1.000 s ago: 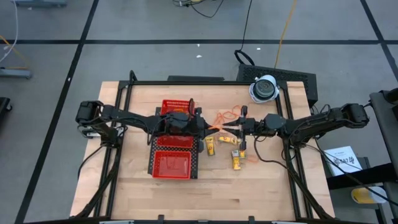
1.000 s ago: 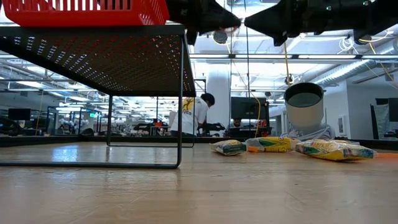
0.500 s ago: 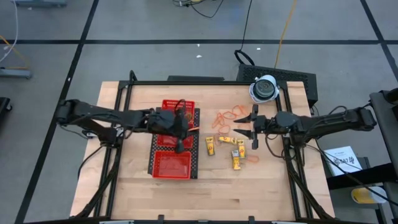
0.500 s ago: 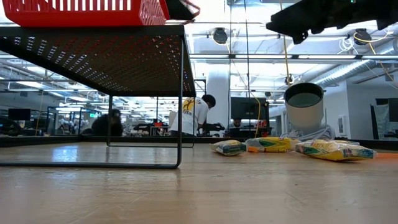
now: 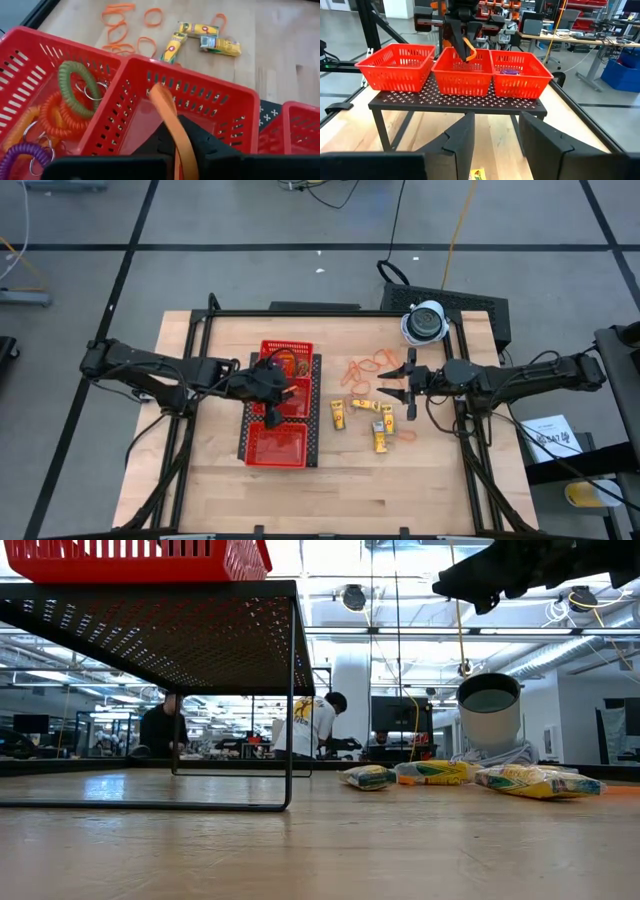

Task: Pick & Place Office Desk Supplies
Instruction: Put the orange rubber band into the middle red basket on the shelf

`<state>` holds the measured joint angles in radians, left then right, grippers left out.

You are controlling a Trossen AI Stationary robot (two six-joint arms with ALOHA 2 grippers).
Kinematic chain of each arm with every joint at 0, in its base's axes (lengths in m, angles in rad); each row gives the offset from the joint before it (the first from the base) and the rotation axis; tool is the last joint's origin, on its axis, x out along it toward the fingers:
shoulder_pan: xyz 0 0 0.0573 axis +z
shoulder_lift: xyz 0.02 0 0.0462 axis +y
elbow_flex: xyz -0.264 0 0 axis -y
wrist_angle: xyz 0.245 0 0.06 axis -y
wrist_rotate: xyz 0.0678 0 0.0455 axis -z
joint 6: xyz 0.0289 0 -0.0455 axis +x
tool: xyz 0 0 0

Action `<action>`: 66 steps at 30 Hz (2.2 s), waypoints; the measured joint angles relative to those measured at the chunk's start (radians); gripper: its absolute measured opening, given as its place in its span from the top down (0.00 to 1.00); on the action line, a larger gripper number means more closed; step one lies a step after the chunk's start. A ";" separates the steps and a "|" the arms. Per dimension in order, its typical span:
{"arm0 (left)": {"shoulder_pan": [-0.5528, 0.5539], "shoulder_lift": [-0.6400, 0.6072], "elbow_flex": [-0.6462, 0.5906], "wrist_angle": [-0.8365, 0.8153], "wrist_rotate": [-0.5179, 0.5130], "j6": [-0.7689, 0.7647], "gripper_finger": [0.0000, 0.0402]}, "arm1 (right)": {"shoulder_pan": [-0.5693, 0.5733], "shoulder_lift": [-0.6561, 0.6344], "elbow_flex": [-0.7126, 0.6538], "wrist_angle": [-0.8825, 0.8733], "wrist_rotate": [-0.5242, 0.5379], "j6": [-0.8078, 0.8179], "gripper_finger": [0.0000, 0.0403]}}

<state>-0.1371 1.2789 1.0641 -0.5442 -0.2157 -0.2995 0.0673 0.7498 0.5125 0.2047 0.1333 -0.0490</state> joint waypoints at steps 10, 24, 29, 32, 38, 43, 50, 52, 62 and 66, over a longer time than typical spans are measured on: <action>0.014 0.000 0.000 0.019 -0.003 -0.044 0.77 | 0.000 0.000 0.000 -0.009 0.000 0.000 0.65; 0.008 -0.101 0.000 0.036 0.003 0.068 0.41 | 0.000 -0.003 0.000 0.007 -0.098 0.152 0.65; -0.023 -0.196 -0.066 0.186 -0.005 0.217 0.40 | 0.000 -0.004 0.000 0.060 -0.210 0.142 0.65; -0.024 -0.262 -0.158 0.320 -0.003 0.271 0.40 | 0.000 -0.005 0.000 0.068 -0.244 0.158 0.65; 0.016 -0.371 -0.345 0.537 -0.005 0.231 0.40 | 0.008 -0.003 0.000 -0.051 -0.268 0.198 0.65; 0.044 -0.388 -0.427 0.640 -0.004 0.174 0.40 | 0.078 0.018 0.000 -0.254 -0.183 0.220 0.65; 0.064 -0.389 -0.429 0.647 -0.004 0.161 0.40 | 0.274 0.114 -0.009 -0.529 0.016 0.337 0.56; 0.073 -0.389 -0.429 0.650 -0.004 0.160 0.40 | 0.326 0.152 -0.009 -0.587 0.057 0.410 0.54; 0.102 -0.389 -0.428 0.659 -0.004 0.160 0.40 | 0.477 0.377 -0.009 -0.646 0.078 0.651 0.50; 0.115 -0.389 -0.428 0.663 -0.003 0.160 0.40 | 0.502 0.456 -0.009 -0.669 0.077 0.697 0.50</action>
<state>-0.0218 0.8898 0.6357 0.1187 -0.2192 -0.1394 0.5698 1.2055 0.5039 -0.4648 0.2098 0.6485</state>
